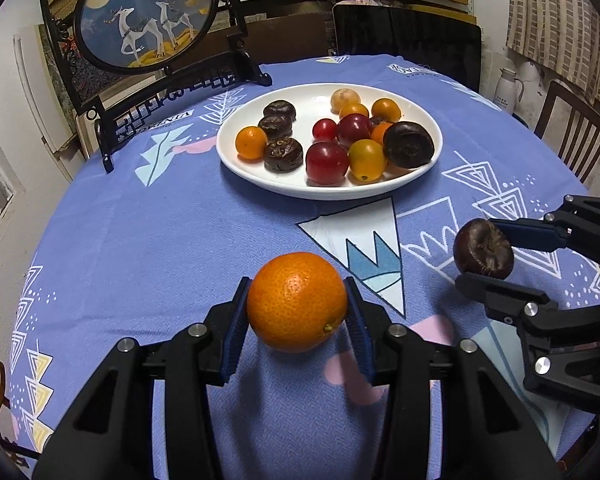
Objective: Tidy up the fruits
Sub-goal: 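Grasp the last dark brown fruit with the right gripper while left gripper grasps the orange, then carry both fruits over the plate and open both grippers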
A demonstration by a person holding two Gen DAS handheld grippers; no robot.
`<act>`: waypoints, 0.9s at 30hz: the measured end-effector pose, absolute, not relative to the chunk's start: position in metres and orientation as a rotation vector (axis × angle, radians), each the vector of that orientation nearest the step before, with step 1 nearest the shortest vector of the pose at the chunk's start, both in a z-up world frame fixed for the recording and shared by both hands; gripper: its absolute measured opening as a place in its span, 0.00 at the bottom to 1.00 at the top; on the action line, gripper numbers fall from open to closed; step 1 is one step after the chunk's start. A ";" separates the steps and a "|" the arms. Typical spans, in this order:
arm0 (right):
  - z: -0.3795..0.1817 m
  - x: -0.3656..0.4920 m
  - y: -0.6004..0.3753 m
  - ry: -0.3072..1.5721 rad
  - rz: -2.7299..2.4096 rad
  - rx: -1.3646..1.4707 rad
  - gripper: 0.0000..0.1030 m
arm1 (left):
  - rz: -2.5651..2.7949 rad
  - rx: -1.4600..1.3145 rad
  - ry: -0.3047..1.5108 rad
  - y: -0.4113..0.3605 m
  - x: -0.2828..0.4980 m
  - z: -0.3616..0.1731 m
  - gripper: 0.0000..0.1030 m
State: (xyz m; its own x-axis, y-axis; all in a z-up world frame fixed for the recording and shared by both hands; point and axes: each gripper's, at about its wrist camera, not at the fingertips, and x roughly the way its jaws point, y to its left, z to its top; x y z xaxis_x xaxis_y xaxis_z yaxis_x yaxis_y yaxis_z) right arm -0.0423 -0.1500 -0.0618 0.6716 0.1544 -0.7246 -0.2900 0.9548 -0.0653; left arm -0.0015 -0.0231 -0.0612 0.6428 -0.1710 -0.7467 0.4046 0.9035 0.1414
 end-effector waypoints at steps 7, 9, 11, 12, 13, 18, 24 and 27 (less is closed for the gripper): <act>-0.067 -0.039 -0.154 0.808 0.251 -0.171 0.41 | -0.338 0.314 0.822 -0.029 0.002 -0.065 0.43; -0.069 -0.037 -0.156 0.814 0.253 -0.164 0.41 | -0.340 0.317 0.823 -0.031 0.003 -0.065 0.43; -0.069 -0.036 -0.158 0.819 0.259 -0.146 0.41 | -0.340 0.317 0.824 -0.032 0.004 -0.065 0.43; -0.069 -0.035 -0.159 0.821 0.265 -0.133 0.41 | -0.341 0.317 0.823 -0.033 0.005 -0.065 0.43; -0.069 -0.034 -0.161 0.825 0.275 -0.116 0.41 | -0.339 0.318 0.820 -0.034 0.006 -0.064 0.43; -0.064 -0.029 -0.167 0.824 0.298 -0.077 0.41 | -0.333 0.324 0.805 -0.039 0.011 -0.060 0.43; -0.072 -0.025 -0.169 0.845 0.316 -0.056 0.41 | -0.323 0.346 0.801 -0.044 0.015 -0.063 0.43; -0.075 -0.024 -0.169 0.851 0.320 -0.056 0.41 | -0.325 0.348 0.806 -0.045 0.017 -0.064 0.43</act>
State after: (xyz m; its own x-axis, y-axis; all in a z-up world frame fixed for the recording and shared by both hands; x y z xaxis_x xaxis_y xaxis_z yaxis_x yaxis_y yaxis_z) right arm -0.0238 -0.1685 -0.0747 0.6141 0.2553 -0.7468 -0.3001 0.9507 0.0782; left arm 0.0165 -0.0453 -0.0644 0.6491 -0.1495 -0.7458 0.4102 0.8945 0.1777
